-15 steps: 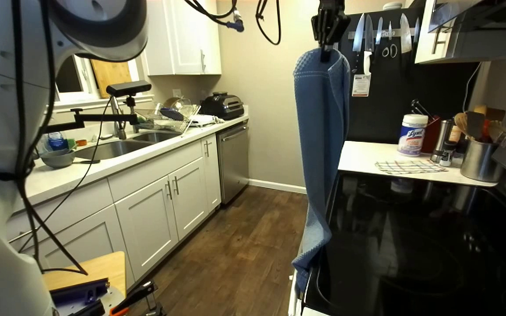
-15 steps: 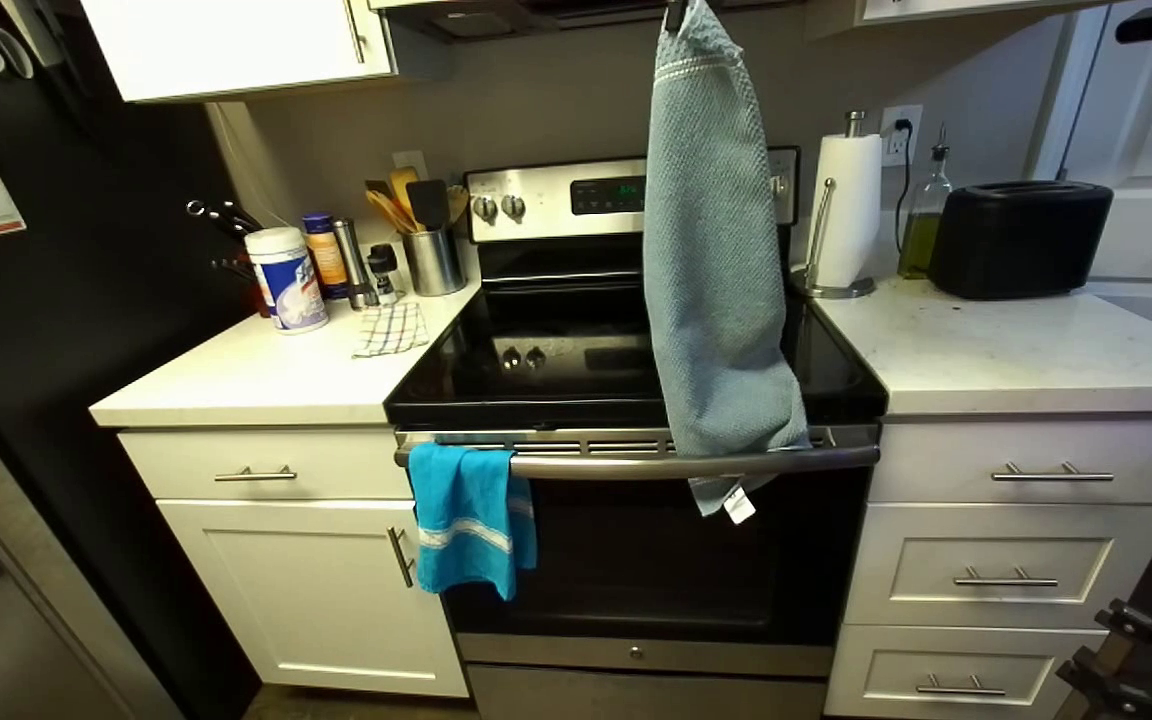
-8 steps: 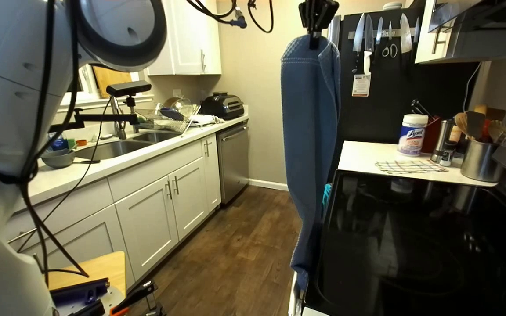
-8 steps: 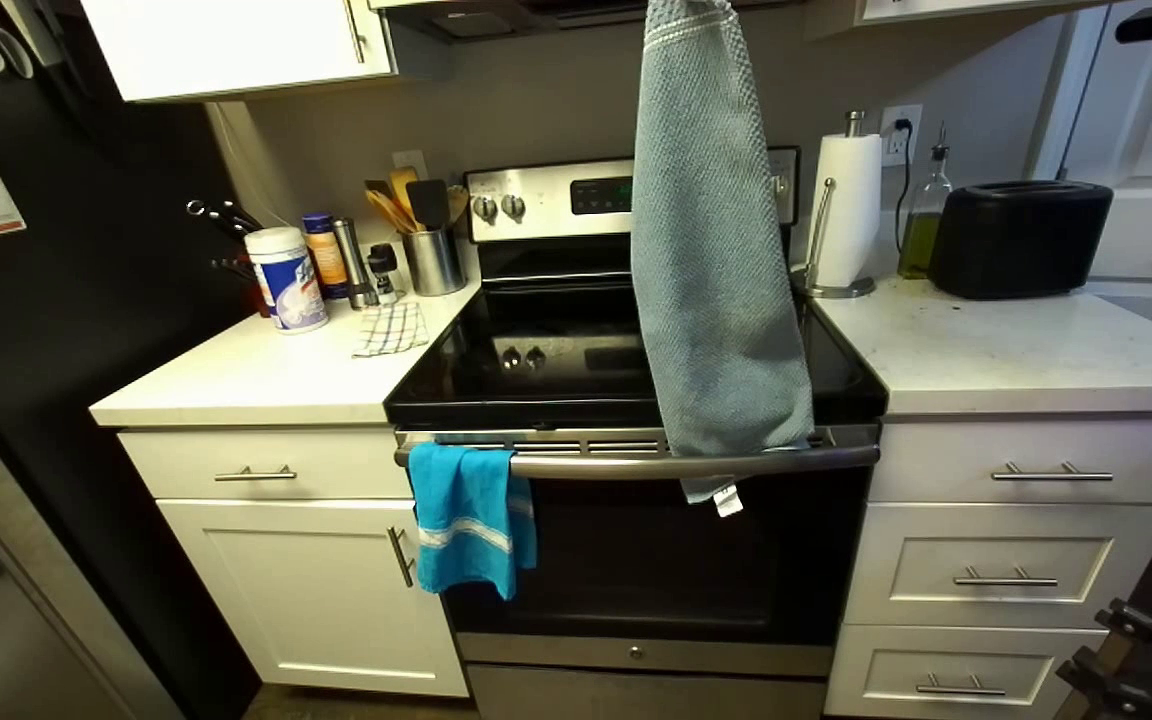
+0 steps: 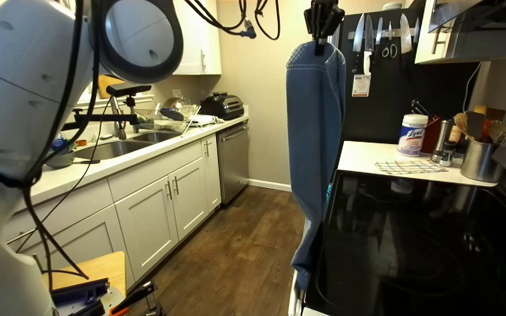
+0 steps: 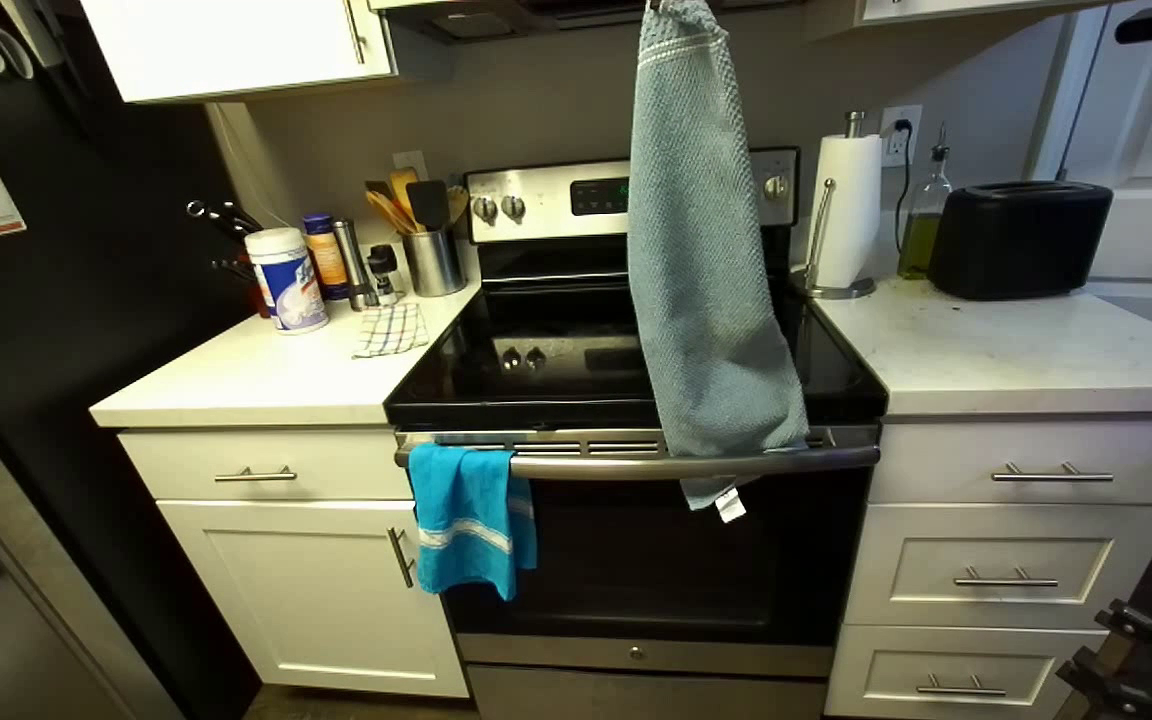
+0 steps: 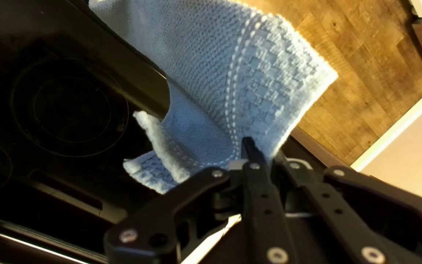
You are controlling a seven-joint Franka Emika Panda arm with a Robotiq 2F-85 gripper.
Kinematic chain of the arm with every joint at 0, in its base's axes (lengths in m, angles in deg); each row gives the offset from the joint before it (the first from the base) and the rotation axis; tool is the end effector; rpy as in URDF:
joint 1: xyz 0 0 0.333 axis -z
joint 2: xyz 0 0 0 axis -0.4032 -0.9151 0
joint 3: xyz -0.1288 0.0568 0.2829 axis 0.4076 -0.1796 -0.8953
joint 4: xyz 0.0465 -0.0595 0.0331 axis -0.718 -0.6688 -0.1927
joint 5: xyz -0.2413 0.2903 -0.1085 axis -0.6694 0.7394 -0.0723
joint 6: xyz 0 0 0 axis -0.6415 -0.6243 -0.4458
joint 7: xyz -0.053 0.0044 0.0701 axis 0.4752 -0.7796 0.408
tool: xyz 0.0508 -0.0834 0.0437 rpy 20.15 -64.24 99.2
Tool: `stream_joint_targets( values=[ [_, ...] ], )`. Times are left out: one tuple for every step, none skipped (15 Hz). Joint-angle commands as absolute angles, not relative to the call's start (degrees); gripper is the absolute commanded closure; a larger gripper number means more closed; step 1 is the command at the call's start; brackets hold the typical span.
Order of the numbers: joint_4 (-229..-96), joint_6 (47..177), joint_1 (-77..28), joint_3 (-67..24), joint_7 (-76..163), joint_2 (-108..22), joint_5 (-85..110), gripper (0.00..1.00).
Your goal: Move the light blue towel from the stove top to the oven handle
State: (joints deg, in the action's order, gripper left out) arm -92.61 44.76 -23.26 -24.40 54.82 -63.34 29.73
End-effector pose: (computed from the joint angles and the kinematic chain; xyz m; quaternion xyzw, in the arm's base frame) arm 0.6447 0.0207 0.7117 -0.9875 0.0964 -0.0534 0.1127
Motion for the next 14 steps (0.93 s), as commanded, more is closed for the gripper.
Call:
stream_joint_targets(
  values=[
    [-95.54,44.16,-23.1,-24.47,54.34,-59.25,29.54,0.98],
    [-95.45,44.19,-23.31,-24.38,54.18,-58.75,29.31,0.98],
    [-95.13,44.48,-23.68,-24.22,53.77,-58.23,28.87,0.98],
    [-94.96,44.75,-23.97,-24.13,53.55,-57.68,28.62,0.98],
    [-94.94,44.78,-24.3,-24.02,53.49,-57.05,28.36,0.98],
    [-94.99,44.92,-24.58,-23.93,53.39,-56.49,28.21,0.98],
    [-95.1,45.08,-24.89,-23.79,53.48,-55.95,28.06,0.98],
    [-95.23,45.26,-25.08,-23.7,53.42,-55.52,28.02,0.98],
    [-95.37,45.36,-25.16,-23.65,53.41,-55.1,28.04,0.98],
    [-95.49,45.49,-25.27,-23.54,53.37,-54.78,27.99,0.98],
    [-95.58,45.49,-25.27,-23.47,53.4,-54.49,27.98,0.98],
    [-95.67,45.46,-25.22,-23.47,53.48,-54.22,28.05,0.98],
    [-95.67,45.63,-25.04,-23.48,53.28,-54.13,28.19,0.98],
    [-95.89,45.57,-24.61,-23.65,53.09,-54.17,28.72,0.98]
  ],
)
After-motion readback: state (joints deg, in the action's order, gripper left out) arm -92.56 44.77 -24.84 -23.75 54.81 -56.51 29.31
